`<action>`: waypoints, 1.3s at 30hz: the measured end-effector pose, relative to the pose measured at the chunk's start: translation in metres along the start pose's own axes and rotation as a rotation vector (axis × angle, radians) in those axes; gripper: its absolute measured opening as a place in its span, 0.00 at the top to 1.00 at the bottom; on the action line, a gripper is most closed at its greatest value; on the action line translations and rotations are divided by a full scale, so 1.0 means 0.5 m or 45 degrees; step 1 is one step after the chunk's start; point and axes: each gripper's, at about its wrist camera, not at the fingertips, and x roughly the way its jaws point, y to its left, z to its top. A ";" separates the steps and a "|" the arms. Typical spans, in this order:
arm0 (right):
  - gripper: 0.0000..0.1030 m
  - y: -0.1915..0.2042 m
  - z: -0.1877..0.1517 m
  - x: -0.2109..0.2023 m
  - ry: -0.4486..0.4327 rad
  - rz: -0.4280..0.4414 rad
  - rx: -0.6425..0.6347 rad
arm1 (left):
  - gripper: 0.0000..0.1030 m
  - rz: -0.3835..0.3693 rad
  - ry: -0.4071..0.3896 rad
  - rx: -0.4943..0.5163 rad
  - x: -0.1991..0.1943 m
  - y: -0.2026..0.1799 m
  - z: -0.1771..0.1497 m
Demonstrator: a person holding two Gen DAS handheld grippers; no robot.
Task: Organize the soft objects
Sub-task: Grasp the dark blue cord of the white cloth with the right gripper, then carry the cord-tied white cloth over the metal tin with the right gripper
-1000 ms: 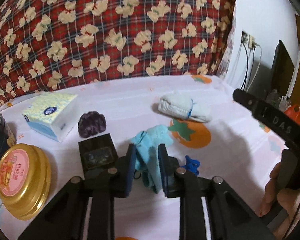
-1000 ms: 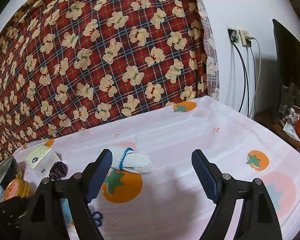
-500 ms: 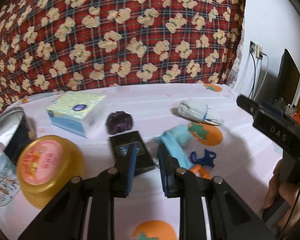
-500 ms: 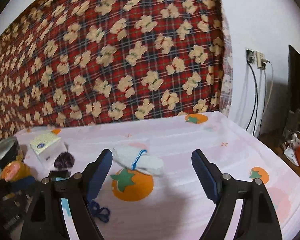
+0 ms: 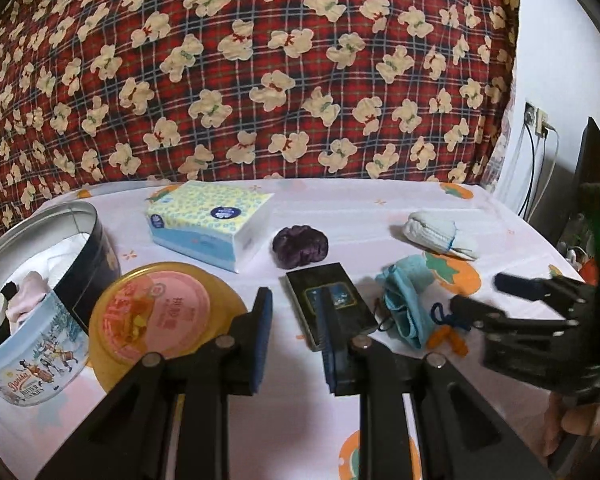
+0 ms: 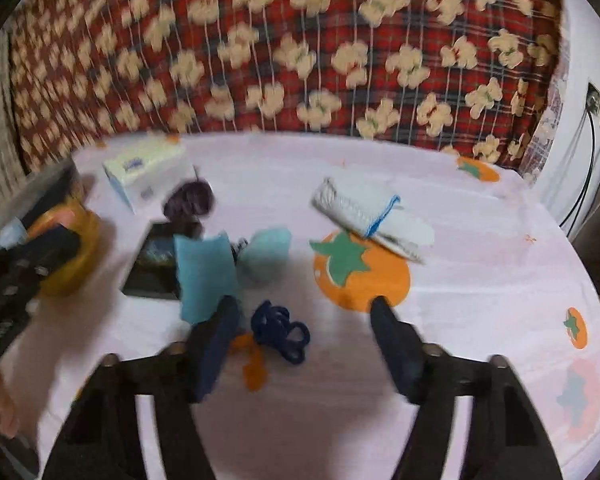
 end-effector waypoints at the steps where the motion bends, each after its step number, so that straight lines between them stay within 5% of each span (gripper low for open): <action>1: 0.51 0.002 0.001 0.014 0.045 -0.001 0.000 | 0.79 0.000 -0.005 0.006 -0.002 -0.002 -0.001; 6: 0.54 0.001 -0.001 0.040 0.124 0.039 0.005 | 0.79 0.005 -0.025 0.037 -0.010 -0.011 -0.002; 8: 0.71 0.008 -0.001 0.036 0.120 0.061 -0.017 | 0.79 0.005 -0.027 0.040 -0.011 -0.012 -0.002; 14: 0.88 0.018 0.001 0.019 0.088 0.059 -0.001 | 0.79 -0.017 -0.038 0.031 -0.016 -0.010 -0.002; 25: 0.88 -0.011 -0.039 -0.089 -0.176 0.144 0.258 | 0.79 -0.061 -0.045 -0.002 -0.027 0.007 -0.008; 39: 0.88 0.178 0.021 -0.168 -0.368 0.288 0.133 | 0.79 0.000 -0.090 -0.082 -0.083 0.122 -0.009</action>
